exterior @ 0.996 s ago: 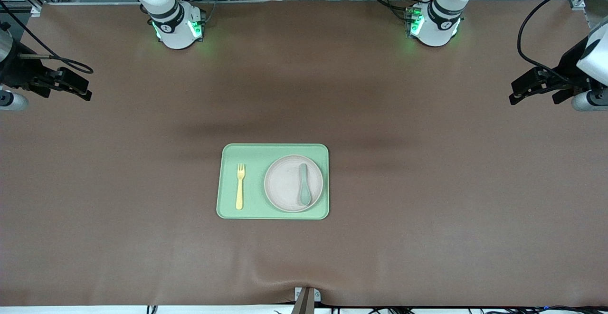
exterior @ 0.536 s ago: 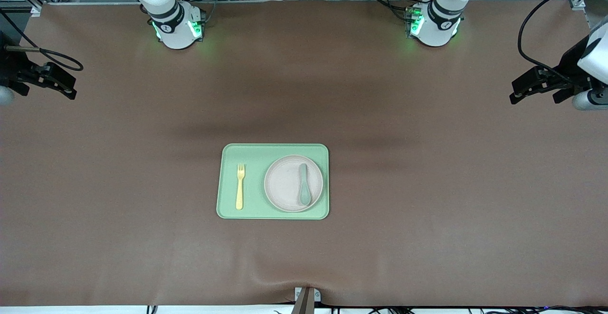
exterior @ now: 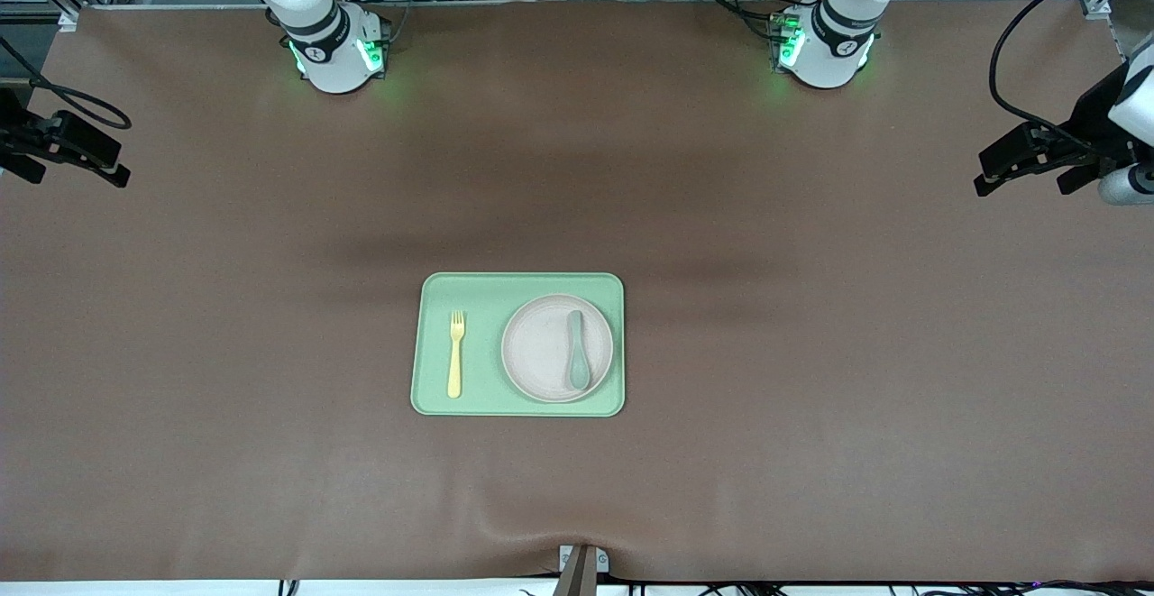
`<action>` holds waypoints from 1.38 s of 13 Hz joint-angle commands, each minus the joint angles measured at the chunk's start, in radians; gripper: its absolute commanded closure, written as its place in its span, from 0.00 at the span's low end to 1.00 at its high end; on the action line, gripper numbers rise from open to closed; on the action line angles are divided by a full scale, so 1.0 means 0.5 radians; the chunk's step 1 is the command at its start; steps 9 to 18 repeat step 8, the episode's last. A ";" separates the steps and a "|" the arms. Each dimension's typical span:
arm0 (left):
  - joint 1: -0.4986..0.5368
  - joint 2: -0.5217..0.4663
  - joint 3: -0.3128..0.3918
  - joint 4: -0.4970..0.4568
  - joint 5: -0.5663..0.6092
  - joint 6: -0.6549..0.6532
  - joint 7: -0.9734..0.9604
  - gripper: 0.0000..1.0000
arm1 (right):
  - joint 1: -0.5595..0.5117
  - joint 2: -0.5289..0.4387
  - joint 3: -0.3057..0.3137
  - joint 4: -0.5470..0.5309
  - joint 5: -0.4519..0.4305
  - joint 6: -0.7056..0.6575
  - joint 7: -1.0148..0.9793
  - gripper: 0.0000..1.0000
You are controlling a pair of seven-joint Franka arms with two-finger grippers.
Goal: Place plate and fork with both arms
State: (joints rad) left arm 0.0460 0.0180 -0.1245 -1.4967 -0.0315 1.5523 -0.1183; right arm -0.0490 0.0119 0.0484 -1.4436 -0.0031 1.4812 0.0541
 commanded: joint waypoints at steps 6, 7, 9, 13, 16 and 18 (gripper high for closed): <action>0.025 -0.033 -0.006 -0.001 0.078 -0.040 -0.006 0.00 | -0.003 0.028 -0.038 0.099 0.025 -0.082 -0.035 0.00; 0.037 -0.033 -0.006 0.002 0.078 -0.040 -0.006 0.00 | 0.000 0.028 -0.041 0.098 0.028 -0.082 -0.038 0.00; 0.037 -0.030 -0.009 0.002 0.078 -0.040 -0.006 0.00 | 0.000 0.028 -0.042 0.098 0.037 -0.076 -0.038 0.00; 0.037 -0.030 -0.009 0.002 0.078 -0.040 -0.006 0.00 | 0.000 0.028 -0.042 0.098 0.037 -0.076 -0.038 0.00; 0.037 -0.030 -0.009 0.002 0.078 -0.040 -0.006 0.00 | 0.000 0.028 -0.042 0.098 0.037 -0.076 -0.038 0.00; 0.037 -0.030 -0.009 0.002 0.078 -0.040 -0.006 0.00 | 0.000 0.028 -0.042 0.098 0.037 -0.076 -0.038 0.00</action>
